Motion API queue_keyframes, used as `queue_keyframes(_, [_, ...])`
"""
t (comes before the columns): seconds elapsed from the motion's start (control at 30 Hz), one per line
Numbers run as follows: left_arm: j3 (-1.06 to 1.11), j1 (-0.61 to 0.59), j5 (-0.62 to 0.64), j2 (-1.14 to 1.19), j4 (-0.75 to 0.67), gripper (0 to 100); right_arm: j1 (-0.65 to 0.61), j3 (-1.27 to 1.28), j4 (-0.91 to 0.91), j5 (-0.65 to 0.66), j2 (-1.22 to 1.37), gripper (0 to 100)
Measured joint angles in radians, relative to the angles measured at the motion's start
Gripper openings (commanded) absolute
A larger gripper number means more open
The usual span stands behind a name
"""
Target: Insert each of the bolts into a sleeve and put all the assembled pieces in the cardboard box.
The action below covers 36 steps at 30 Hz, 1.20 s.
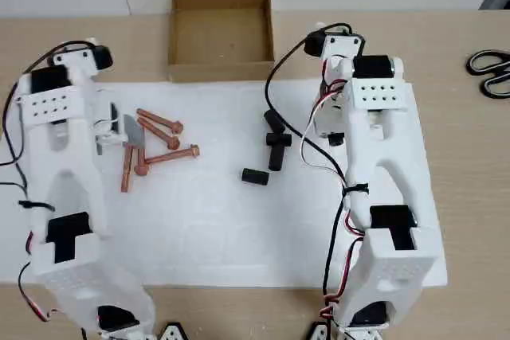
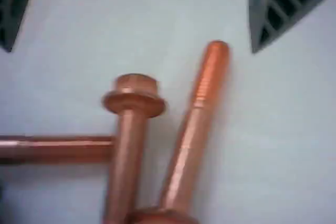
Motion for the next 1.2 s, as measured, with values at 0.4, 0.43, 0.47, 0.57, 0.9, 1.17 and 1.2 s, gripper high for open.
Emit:
queue_keyframes(0.4, [0.104,-0.052,-0.106,0.000,-0.140,18,0.000,0.000,0.000,0.000,0.000,0.4])
queue_keyframes(0.43, [0.124,-0.052,-0.106,0.000,-0.166,18,0.002,0.000,0.000,0.000,0.000,0.4])
queue_keyframes(0.47, [0.146,-0.052,-0.106,0.000,-0.189,18,0.002,0.000,0.000,0.000,0.000,0.4])
queue_keyframes(0.57, [0.189,-0.052,-0.106,0.000,-0.249,17,0.000,0.000,0.000,0.000,0.000,0.4])
queue_keyframes(0.9, [0.258,0.018,-0.106,0.000,-0.354,17,0.000,0.000,0.000,0.000,0.000,0.4])
queue_keyframes(1.17, [0.259,0.015,-0.104,0.124,-0.396,17,0.000,0.000,0.000,0.000,0.000,0.4])
queue_keyframes(1.2, [0.253,0.015,-0.104,0.138,-0.397,17,0.000,0.000,0.000,0.000,0.000,0.4])
